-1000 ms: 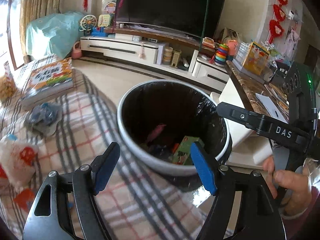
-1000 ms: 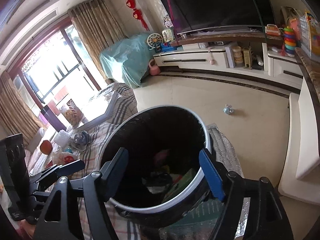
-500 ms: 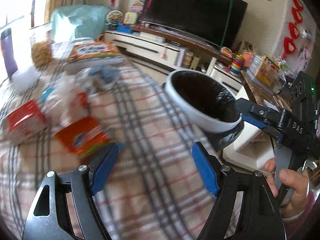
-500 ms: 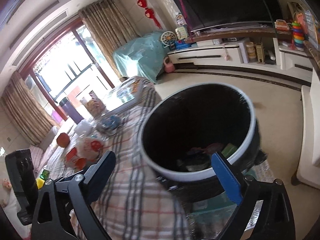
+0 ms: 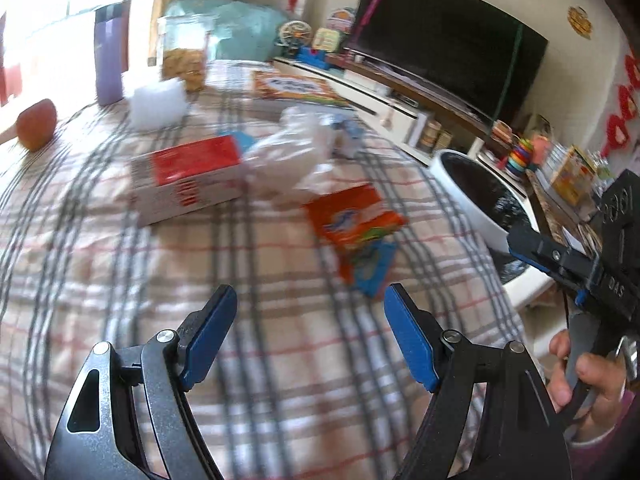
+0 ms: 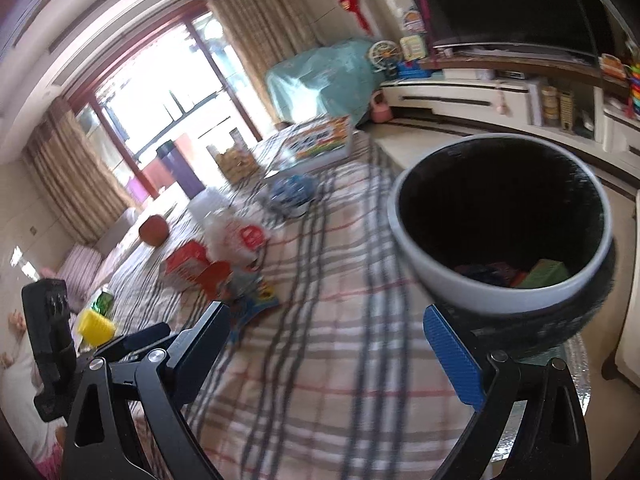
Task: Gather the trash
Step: 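Move both open tools back over the bed toward the red juice box, then grasp the red juice box with the left tool while the right tool grasps the orange snack bag, then carry the juice box and snack bag over the white bin and open both tools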
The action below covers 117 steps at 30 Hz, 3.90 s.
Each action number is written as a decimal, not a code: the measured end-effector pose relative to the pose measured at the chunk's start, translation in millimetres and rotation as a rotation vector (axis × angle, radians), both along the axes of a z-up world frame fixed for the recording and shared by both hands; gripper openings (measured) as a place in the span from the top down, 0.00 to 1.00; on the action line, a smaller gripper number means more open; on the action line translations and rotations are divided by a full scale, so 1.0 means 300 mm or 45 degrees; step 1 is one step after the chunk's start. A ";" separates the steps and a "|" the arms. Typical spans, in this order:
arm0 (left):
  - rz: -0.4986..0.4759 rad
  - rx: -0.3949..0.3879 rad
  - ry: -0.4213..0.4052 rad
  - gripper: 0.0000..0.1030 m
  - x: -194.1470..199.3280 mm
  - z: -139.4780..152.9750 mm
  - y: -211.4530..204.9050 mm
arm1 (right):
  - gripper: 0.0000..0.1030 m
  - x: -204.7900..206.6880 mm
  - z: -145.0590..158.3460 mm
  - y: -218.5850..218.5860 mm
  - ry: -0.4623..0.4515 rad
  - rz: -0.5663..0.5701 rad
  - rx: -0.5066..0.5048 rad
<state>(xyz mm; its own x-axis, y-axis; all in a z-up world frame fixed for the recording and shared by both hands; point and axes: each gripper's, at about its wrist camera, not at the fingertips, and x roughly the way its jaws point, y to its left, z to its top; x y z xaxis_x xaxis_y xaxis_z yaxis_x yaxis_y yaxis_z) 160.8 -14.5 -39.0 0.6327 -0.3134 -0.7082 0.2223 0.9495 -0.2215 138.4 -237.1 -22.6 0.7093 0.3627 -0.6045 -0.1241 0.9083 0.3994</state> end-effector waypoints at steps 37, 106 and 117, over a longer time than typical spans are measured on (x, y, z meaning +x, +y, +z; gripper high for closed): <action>-0.082 0.256 -0.050 0.13 0.342 -0.054 0.224 | 0.09 0.211 -0.117 0.369 0.152 0.261 -0.173; -0.399 0.126 -0.147 0.65 0.087 0.087 -0.478 | 0.90 -0.029 0.028 -0.286 -0.008 -0.150 -0.028; -0.452 0.143 -0.171 0.65 0.164 0.123 -0.605 | 0.89 0.022 0.022 -0.374 0.016 -0.204 -0.053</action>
<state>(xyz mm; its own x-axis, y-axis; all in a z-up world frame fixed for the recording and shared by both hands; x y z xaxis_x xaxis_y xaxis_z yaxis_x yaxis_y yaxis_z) 210.0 -196.1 -2.2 0.5881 -0.4545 -0.6690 0.5610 0.8250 -0.0672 145.1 -349.4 -16.1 0.7485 0.2199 -0.6256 0.0284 0.9319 0.3616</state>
